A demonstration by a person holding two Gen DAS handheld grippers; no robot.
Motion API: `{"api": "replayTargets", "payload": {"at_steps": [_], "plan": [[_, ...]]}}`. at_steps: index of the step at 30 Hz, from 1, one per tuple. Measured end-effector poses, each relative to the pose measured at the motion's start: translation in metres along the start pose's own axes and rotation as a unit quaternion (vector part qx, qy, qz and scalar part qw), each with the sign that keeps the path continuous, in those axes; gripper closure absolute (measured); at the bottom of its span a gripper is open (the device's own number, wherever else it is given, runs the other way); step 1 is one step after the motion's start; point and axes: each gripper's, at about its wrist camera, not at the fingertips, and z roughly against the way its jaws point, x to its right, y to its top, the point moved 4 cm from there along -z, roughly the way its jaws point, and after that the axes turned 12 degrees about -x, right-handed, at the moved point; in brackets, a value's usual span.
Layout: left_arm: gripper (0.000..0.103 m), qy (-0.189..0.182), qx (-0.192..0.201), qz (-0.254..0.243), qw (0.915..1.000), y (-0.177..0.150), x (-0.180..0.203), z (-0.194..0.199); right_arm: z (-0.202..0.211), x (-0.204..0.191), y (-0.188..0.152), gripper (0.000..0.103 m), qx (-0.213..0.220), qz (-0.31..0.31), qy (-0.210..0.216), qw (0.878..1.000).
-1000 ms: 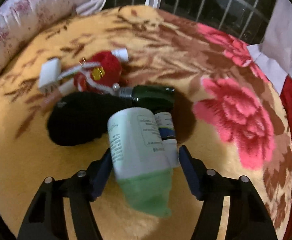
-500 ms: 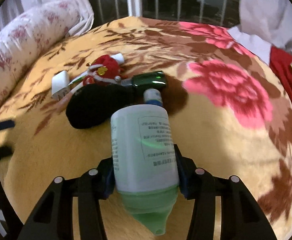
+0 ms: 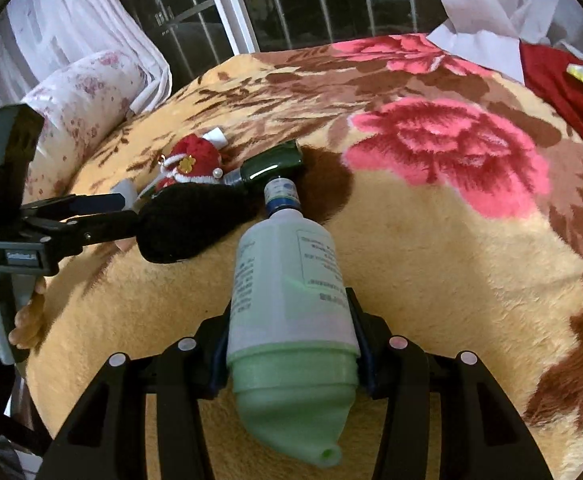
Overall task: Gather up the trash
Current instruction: 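Grasp the white-green bottle with the right tool while the left tool grasps the lip gloss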
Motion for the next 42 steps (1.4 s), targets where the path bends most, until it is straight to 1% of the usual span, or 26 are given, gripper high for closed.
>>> {"api": "replayTargets", "payload": {"at_steps": [3, 8, 11, 13, 15, 17, 18, 19, 23, 25, 29, 32, 33, 34, 36, 37, 39, 40, 42], "plan": [[0.013, 0.012, 0.003, -0.028, 0.9995, -0.006, -0.007, 0.006, 0.000, 0.000, 0.000, 0.055, 0.002, 0.000, 0.002, 1.000], [0.013, 0.007, 0.009, -0.065, 0.9978, -0.018, -0.004, 0.015, 0.000, 0.002, 0.000, 0.055, 0.004, -0.004, 0.011, 1.000], [0.013, 0.024, -0.003, -0.102, 0.9945, -0.023, 0.008, 0.012, 0.000, 0.001, 0.000, 0.055, 0.005, -0.003, 0.009, 1.000], [0.013, 0.038, -0.012, -0.112, 0.9929, -0.023, 0.013, 0.006, 0.000, 0.001, 0.000, 0.055, 0.005, -0.002, 0.007, 1.000], [0.013, 0.049, -0.021, -0.111, 0.9924, -0.018, 0.017, -0.002, 0.000, 0.001, 0.000, 0.055, 0.005, -0.002, 0.008, 1.000], [0.024, 0.043, -0.026, -0.108, 0.9929, -0.012, 0.019, -0.008, 0.000, 0.000, 0.000, 0.055, 0.006, -0.002, 0.008, 1.000], [0.034, 0.037, -0.034, -0.108, 0.9929, -0.009, 0.021, -0.013, 0.000, 0.001, 0.000, 0.055, 0.005, -0.002, 0.008, 1.000], [0.035, 0.035, -0.044, -0.107, 0.9927, -0.007, 0.023, -0.019, 0.000, 0.001, 0.000, 0.055, 0.006, -0.002, 0.007, 1.000], [0.035, 0.031, -0.063, -0.102, 0.9923, -0.001, 0.021, -0.034, 0.000, 0.000, 0.000, 0.055, 0.006, -0.003, 0.009, 1.000], [0.035, 0.028, -0.065, -0.092, 0.9933, 0.003, 0.017, -0.039, 0.000, 0.001, 0.001, 0.055, 0.006, -0.003, 0.010, 1.000], [0.035, 0.047, -0.060, -0.090, 0.9930, 0.012, 0.016, -0.046, 0.000, 0.001, 0.000, 0.055, 0.007, -0.004, 0.013, 1.000], [0.048, 0.058, -0.051, -0.091, 0.9928, 0.016, 0.013, -0.047, 0.000, 0.002, 0.000, 0.055, 0.007, -0.004, 0.014, 1.000], [0.059, 0.056, -0.046, -0.085, 0.9937, 0.016, 0.011, -0.046, 0.000, 0.002, 0.000, 0.055, 0.008, -0.004, 0.014, 1.000], [0.074, 0.052, -0.043, -0.078, 0.9946, 0.016, 0.008, -0.045, 0.000, 0.001, 0.000, 0.055, 0.008, -0.004, 0.014, 1.000], [0.084, 0.049, -0.037, -0.058, 0.9964, 0.016, 0.001, -0.042, 0.000, 0.002, 0.000, 0.055, 0.008, -0.005, 0.014, 1.000], [0.085, 0.046, -0.036, -0.052, 0.9970, 0.014, -0.001, -0.041, 0.000, 0.001, 0.000, 0.055, 0.008, -0.005, 0.014, 1.000], [0.085, 0.052, -0.035, -0.049, 0.9968, 0.010, 0.001, -0.038, 0.000, 0.002, 0.000, 0.055, 0.008, -0.004, 0.014, 1.000], [0.085, 0.059, -0.036, -0.050, 0.9964, 0.008, 0.003, -0.038, 0.000, 0.001, 0.000, 0.055, 0.008, -0.005, 0.014, 1.000], [0.085, 0.085, -0.038, -0.045, 0.9947, 0.002, 0.009, -0.037, 0.000, 0.001, 0.000, 0.055, 0.007, -0.004, 0.013, 1.000]]}}
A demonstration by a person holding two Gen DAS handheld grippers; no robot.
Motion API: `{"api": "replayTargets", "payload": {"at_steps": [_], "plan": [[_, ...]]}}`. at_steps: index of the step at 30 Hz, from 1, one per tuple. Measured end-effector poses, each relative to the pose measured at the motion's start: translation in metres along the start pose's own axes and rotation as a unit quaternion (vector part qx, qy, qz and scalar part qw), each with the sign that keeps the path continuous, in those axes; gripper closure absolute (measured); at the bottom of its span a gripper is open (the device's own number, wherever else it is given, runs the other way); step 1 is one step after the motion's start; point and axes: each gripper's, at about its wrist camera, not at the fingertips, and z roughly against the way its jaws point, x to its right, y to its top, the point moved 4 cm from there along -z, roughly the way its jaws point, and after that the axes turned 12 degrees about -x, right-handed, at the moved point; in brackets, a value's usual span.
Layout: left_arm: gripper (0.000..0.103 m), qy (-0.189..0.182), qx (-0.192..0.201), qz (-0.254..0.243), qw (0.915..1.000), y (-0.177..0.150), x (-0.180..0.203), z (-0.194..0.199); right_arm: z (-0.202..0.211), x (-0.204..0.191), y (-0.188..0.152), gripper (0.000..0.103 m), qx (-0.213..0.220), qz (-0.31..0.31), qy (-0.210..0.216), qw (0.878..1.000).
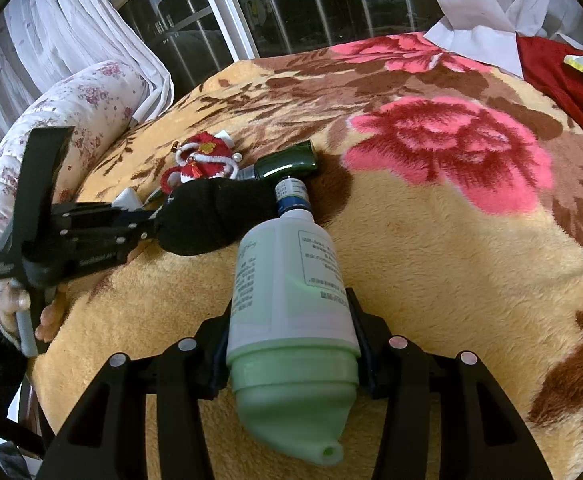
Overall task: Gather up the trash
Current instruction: 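Grasp the white-green bottle with the right tool while the left tool grasps the lip gloss, then lower both tools over the orange bin and release bottle and lip gloss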
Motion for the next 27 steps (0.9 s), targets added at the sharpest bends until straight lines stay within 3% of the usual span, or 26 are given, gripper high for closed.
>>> {"api": "replayTargets", "payload": {"at_steps": [2, 5, 9, 13, 20, 27], "plan": [[0.085, 0.020, -0.006, 0.013, 0.9997, -0.007, 0.005, 0.002, 0.000, -0.001, 0.000, 0.055, 0.000, 0.001, -0.002, 1.000], [0.085, 0.011, -0.009, 0.056, 0.9983, -0.015, 0.004, 0.007, 0.001, -0.001, -0.001, 0.055, 0.001, 0.004, -0.008, 1.000], [0.085, 0.011, -0.002, 0.142, 0.9898, -0.035, -0.003, 0.019, 0.004, -0.003, -0.001, 0.055, 0.003, 0.005, -0.031, 1.000], [0.085, 0.017, 0.023, 0.185, 0.9823, -0.059, 0.001, 0.035, 0.020, -0.010, -0.009, 0.055, 0.023, -0.005, -0.044, 0.999], [0.086, 0.037, 0.062, 0.209, 0.9753, -0.101, 0.016, 0.061, 0.048, -0.047, -0.050, 0.055, 0.044, 0.002, -0.035, 0.998], [0.086, 0.031, 0.096, 0.202, 0.9741, -0.141, 0.034, 0.096, 0.077, -0.078, -0.089, 0.055, 0.062, 0.014, -0.023, 0.998]]}}
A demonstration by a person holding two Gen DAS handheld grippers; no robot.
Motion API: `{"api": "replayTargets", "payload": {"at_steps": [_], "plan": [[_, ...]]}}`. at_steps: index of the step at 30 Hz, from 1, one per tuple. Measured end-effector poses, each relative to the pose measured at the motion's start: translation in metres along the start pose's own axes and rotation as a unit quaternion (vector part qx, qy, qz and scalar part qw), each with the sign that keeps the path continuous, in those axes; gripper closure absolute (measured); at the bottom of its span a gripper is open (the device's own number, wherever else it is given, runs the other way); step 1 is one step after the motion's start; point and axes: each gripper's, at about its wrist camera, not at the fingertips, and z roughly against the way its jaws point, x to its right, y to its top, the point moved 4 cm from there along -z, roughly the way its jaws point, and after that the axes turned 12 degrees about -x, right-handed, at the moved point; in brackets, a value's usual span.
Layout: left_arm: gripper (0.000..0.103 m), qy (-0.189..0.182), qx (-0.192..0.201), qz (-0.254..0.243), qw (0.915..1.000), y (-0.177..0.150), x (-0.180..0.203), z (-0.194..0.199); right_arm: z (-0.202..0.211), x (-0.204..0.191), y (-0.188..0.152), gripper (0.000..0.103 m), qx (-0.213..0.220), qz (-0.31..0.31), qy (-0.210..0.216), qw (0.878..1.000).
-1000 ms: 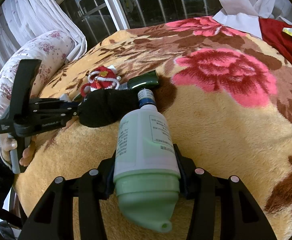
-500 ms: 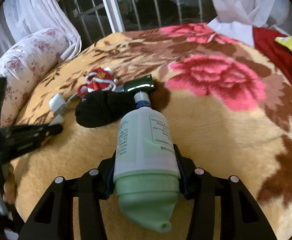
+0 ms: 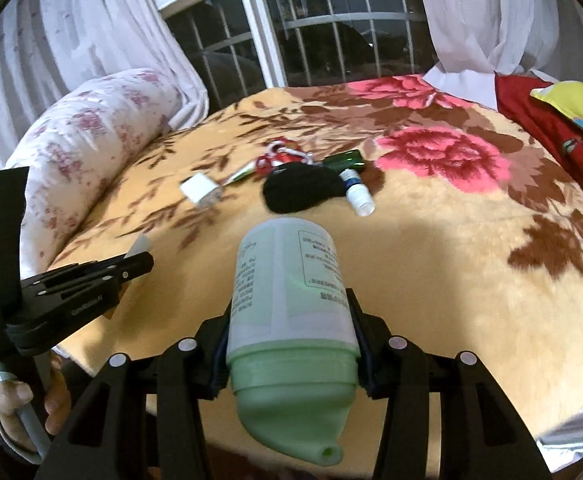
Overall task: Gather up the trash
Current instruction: 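Lower both tools over the orange bin and release bottle and lip gloss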
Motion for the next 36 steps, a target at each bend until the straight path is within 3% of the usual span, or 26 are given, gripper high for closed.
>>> {"api": "replayTargets", "payload": {"at_steps": [6, 12, 18, 22, 27, 29, 30, 36], "plan": [[0.086, -0.034, 0.000, -0.035, 0.9988, -0.054, 0.008, 0.039, 0.036, -0.024, -0.042, 0.055, 0.007, 0.017, 0.024, 1.000], [0.086, -0.059, -0.044, -0.064, 0.9952, -0.121, 0.013, 0.039, 0.046, -0.038, -0.095, 0.055, -0.021, 0.033, 0.026, 0.999], [0.086, -0.060, -0.118, -0.088, 0.9873, -0.180, 0.012, -0.005, 0.007, -0.038, -0.150, 0.055, -0.104, 0.036, 0.016, 0.994], [0.086, -0.072, -0.163, -0.079, 0.9808, -0.194, 0.008, -0.033, -0.024, -0.037, -0.175, 0.055, -0.155, 0.026, 0.021, 0.987], [0.084, -0.066, -0.183, -0.093, 0.9764, -0.200, 0.015, -0.045, -0.044, -0.040, -0.183, 0.053, -0.184, 0.025, 0.025, 0.982], [0.061, -0.060, -0.191, -0.095, 0.9751, -0.201, 0.014, -0.049, -0.048, -0.039, -0.184, 0.043, -0.191, 0.021, 0.020, 0.981], [0.040, -0.060, -0.189, -0.091, 0.9759, -0.201, 0.014, -0.049, -0.046, -0.039, -0.185, 0.043, -0.186, 0.019, 0.019, 0.982], [0.036, -0.072, -0.167, -0.074, 0.9804, -0.191, 0.001, -0.037, -0.020, -0.038, -0.173, 0.043, -0.154, 0.018, 0.022, 0.988]]}}
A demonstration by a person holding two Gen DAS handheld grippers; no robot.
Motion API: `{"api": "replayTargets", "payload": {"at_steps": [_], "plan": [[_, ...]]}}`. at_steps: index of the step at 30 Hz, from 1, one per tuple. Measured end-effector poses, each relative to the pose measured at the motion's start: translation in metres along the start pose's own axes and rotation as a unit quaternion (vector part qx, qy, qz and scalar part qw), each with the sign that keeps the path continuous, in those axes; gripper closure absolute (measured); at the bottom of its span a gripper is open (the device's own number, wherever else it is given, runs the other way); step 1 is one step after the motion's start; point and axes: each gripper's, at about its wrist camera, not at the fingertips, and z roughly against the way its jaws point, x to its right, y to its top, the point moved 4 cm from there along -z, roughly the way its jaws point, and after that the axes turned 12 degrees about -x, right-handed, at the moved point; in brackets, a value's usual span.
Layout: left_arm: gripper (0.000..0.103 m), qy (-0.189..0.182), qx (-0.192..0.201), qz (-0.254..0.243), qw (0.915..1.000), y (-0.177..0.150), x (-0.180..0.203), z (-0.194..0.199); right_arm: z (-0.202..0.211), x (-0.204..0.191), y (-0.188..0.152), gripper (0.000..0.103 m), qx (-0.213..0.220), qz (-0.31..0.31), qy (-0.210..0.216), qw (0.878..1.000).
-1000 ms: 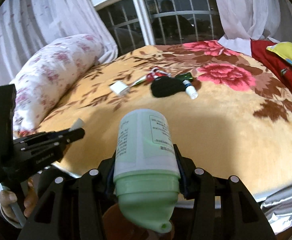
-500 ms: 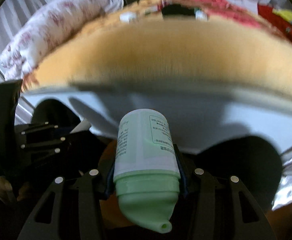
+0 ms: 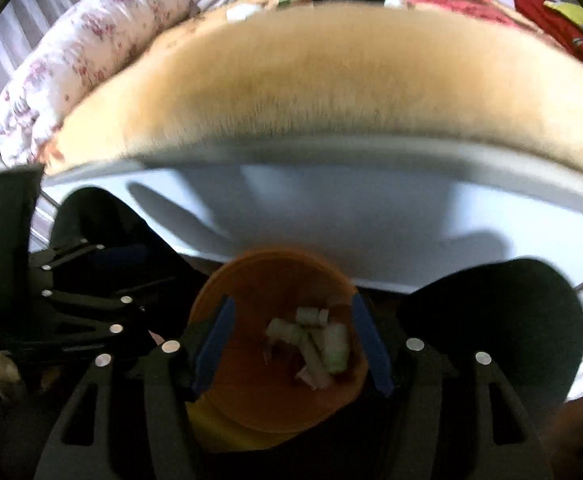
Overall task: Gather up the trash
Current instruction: 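Lower both tools over the orange bin and release bottle and lip gloss, then grasp the black sock with the right tool while the left tool grasps the white charger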
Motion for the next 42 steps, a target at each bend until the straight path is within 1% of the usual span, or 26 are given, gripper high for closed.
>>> {"api": "replayTargets", "payload": {"at_steps": [2, 4, 6, 7, 9, 11, 12, 13, 14, 16, 17, 20, 22, 24, 25, 27, 28, 29, 30, 32, 35, 38, 39, 40, 42], "plan": [[0.036, -0.003, 0.017, 0.001, 0.9998, 0.003, -0.004, 0.015, 0.023, 0.001, 0.006, 0.043, 0.025, 0.006, 0.003, 1.000], [0.036, -0.011, 0.040, 0.001, 0.9991, 0.009, -0.007, 0.034, 0.047, 0.002, 0.020, 0.043, 0.051, 0.013, 0.004, 0.999], [0.035, -0.010, 0.077, 0.001, 0.9970, 0.021, -0.011, 0.060, 0.068, 0.005, 0.043, 0.037, 0.075, 0.020, 0.004, 0.997], [0.032, -0.007, 0.094, 0.001, 0.9955, 0.028, -0.014, 0.072, 0.076, 0.009, 0.057, 0.035, 0.086, 0.020, 0.003, 0.996], [0.029, 0.001, 0.121, 0.004, 0.9926, 0.040, -0.020, 0.087, 0.086, 0.015, 0.100, 0.031, 0.110, 0.021, 0.006, 0.994], [0.029, 0.016, 0.151, 0.011, 0.9884, 0.054, -0.025, 0.099, 0.082, 0.025, 0.150, 0.031, 0.111, 0.014, 0.011, 0.994], [0.028, 0.023, 0.157, 0.017, 0.9872, 0.060, -0.025, 0.102, 0.076, 0.028, 0.169, 0.031, 0.106, 0.007, 0.024, 0.994], [0.028, 0.030, 0.165, 0.026, 0.9855, 0.069, -0.029, 0.106, 0.066, 0.032, 0.197, 0.031, 0.095, -0.009, 0.045, 0.994], [0.028, 0.032, 0.171, 0.030, 0.9844, 0.072, -0.031, 0.109, 0.056, 0.037, 0.220, 0.031, 0.088, -0.031, 0.055, 0.994], [0.028, 0.038, 0.181, 0.037, 0.9821, 0.081, -0.035, 0.112, 0.037, 0.046, 0.254, 0.031, 0.075, -0.074, 0.075, 0.992], [0.028, 0.039, 0.183, 0.038, 0.9817, 0.083, -0.036, 0.112, 0.030, 0.050, 0.265, 0.031, 0.070, -0.091, 0.083, 0.990], [0.028, 0.042, 0.180, 0.038, 0.9820, 0.088, -0.040, 0.108, 0.007, 0.064, 0.302, 0.031, 0.057, -0.151, 0.082, 0.983], [0.028, 0.035, 0.176, 0.043, 0.9829, 0.093, -0.048, 0.105, -0.003, 0.068, 0.314, 0.031, 0.050, -0.172, 0.075, 0.981], [0.028, 0.023, 0.172, 0.049, 0.9836, 0.097, -0.054, 0.100, -0.012, 0.070, 0.323, 0.029, 0.044, -0.184, 0.064, 0.980], [0.028, 0.017, 0.171, 0.051, 0.9839, 0.098, -0.057, 0.099, -0.017, 0.071, 0.327, 0.029, 0.040, -0.187, 0.052, 0.980], [0.028, 0.014, 0.171, 0.052, 0.9838, 0.098, -0.061, 0.099, -0.025, 0.074, 0.333, 0.030, 0.035, -0.189, 0.037, 0.981], [0.028, 0.016, 0.171, 0.052, 0.9838, 0.100, -0.061, 0.099, -0.028, 0.075, 0.335, 0.032, 0.035, -0.190, 0.032, 0.981], [0.028, 0.018, 0.171, 0.051, 0.9839, 0.102, -0.062, 0.099, -0.029, 0.076, 0.338, 0.042, 0.036, -0.190, 0.025, 0.981], [0.028, 0.019, 0.170, 0.049, 0.9840, 0.104, -0.061, 0.099, -0.029, 0.077, 0.338, 0.044, 0.040, -0.189, 0.019, 0.981], [0.028, 0.021, 0.168, 0.047, 0.9844, 0.113, -0.062, 0.100, -0.023, 0.077, 0.331, 0.047, 0.049, -0.184, 0.028, 0.981], [0.028, 0.023, 0.165, 0.046, 0.9850, 0.139, -0.067, 0.101, -0.006, 0.073, 0.315, 0.047, 0.066, -0.169, 0.043, 0.982], [0.028, 0.025, 0.152, 0.051, 0.9868, 0.181, -0.071, 0.099, 0.016, 0.066, 0.287, 0.047, 0.083, -0.137, 0.052, 0.986], [0.028, 0.026, 0.150, 0.057, 0.9867, 0.192, -0.073, 0.097, 0.025, 0.064, 0.274, 0.047, 0.092, -0.126, 0.048, 0.987], [0.028, 0.024, 0.141, 0.069, 0.9873, 0.211, -0.077, 0.093, 0.032, 0.063, 0.263, 0.047, 0.098, -0.119, 0.043, 0.987], [0.028, 0.021, 0.127, 0.095, 0.9871, 0.237, -0.085, 0.083, 0.042, 0.064, 0.244, 0.047, 0.108, -0.113, 0.042, 0.987]]}}
